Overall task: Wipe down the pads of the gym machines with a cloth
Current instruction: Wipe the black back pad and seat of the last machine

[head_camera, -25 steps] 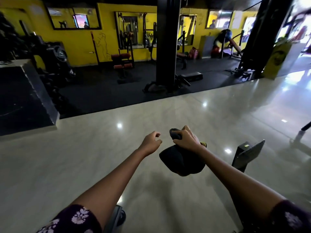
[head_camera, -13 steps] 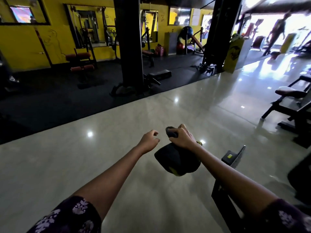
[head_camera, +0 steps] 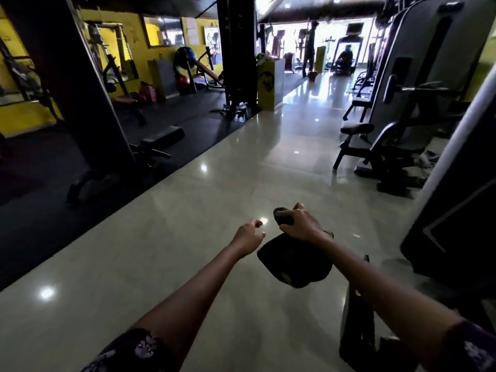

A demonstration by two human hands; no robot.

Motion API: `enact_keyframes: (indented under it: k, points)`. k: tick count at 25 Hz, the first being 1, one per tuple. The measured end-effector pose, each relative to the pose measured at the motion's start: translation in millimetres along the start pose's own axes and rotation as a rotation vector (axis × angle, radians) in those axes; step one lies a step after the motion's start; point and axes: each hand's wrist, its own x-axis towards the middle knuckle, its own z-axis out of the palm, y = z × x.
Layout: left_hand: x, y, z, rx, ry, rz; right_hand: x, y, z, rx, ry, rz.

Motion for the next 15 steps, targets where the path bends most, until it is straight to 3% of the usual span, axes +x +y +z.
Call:
enact_keyframes:
  k: [15]
  points:
    - [365.9, 135.0, 60.2, 0.095, -0.248, 0.245, 259.1, 180.3, -92.7, 0.035, 0.182, 0.335]
